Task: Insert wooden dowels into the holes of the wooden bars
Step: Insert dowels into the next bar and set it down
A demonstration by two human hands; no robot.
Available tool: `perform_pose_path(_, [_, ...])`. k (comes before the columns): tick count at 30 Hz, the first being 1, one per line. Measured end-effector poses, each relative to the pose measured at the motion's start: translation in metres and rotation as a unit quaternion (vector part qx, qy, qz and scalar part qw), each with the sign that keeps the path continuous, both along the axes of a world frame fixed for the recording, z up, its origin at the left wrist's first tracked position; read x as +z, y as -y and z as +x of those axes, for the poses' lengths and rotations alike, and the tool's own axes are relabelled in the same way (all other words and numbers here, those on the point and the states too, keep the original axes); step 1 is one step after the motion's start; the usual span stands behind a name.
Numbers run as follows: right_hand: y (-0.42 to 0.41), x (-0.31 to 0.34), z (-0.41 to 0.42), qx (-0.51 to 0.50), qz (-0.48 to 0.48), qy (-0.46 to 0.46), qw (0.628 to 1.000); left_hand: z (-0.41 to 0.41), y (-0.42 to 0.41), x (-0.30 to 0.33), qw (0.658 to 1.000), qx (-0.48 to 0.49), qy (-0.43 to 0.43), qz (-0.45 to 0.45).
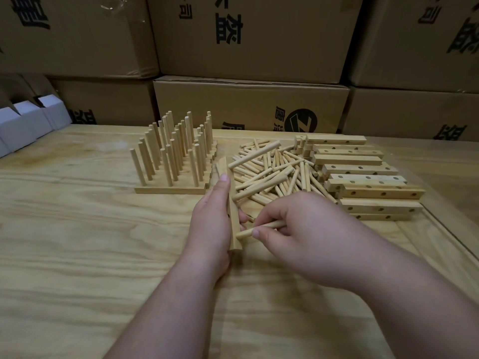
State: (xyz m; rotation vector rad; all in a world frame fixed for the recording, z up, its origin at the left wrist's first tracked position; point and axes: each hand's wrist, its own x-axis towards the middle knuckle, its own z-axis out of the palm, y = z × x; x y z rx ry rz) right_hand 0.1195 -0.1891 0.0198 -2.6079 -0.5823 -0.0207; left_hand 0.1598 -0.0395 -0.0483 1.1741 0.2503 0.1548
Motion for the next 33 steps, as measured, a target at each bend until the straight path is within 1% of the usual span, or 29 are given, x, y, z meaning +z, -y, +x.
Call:
perform_pose_path(6, [0.002, -0.001, 0.002, -0.015, -0.031, -0.002, 0.999, 0.0, 0.0, -0.001, 1.0, -0.005, 0.008, 0.01])
perform_pose_path(9, [0.004, -0.003, 0.005, -0.014, -0.03, -0.016, 0.999, 0.0, 0.0, -0.001, 1.0, 0.001, 0.008, 0.003])
perform_pose_path(11, [0.006, -0.004, 0.007, -0.019, 0.013, -0.028, 0.999, 0.0, 0.0, -0.001, 1.0, 0.008, 0.01, -0.012])
perform_pose_path(13, [0.009, -0.002, 0.01, -0.044, 0.087, -0.02, 0.995, 0.0, 0.0, -0.002, 1.0, 0.007, 0.019, -0.023])
perform_pose_path(16, [0.012, -0.001, 0.014, -0.097, 0.224, 0.018, 0.969, 0.001, 0.0, -0.002, 0.998, 0.016, 0.023, -0.049])
perform_pose_path(17, [0.013, -0.001, 0.015, -0.115, 0.255, 0.021, 0.96, 0.001, -0.001, -0.002, 0.998, 0.018, 0.02, -0.065])
perform_pose_path(19, [0.012, -0.003, 0.015, -0.132, 0.276, 0.01, 0.952, 0.003, -0.001, 0.0, 0.993, 0.019, 0.021, -0.112])
perform_pose_path(21, [0.009, -0.006, 0.015, -0.131, 0.271, -0.007, 0.954, 0.004, 0.001, 0.001, 0.988, 0.017, 0.039, -0.146])
perform_pose_path(26, [0.005, -0.02, 0.018, -0.117, 0.213, -0.023, 0.97, 0.005, 0.0, -0.001, 0.988, -0.004, 0.06, -0.144])
perform_pose_path(30, [0.005, -0.026, 0.022, -0.117, 0.194, -0.029, 0.974, 0.004, 0.0, -0.004, 0.992, -0.028, 0.083, -0.09])
perform_pose_path(33, [0.007, -0.027, 0.024, -0.123, 0.188, -0.034, 0.974, 0.004, 0.003, -0.004, 0.992, -0.044, 0.101, -0.068])
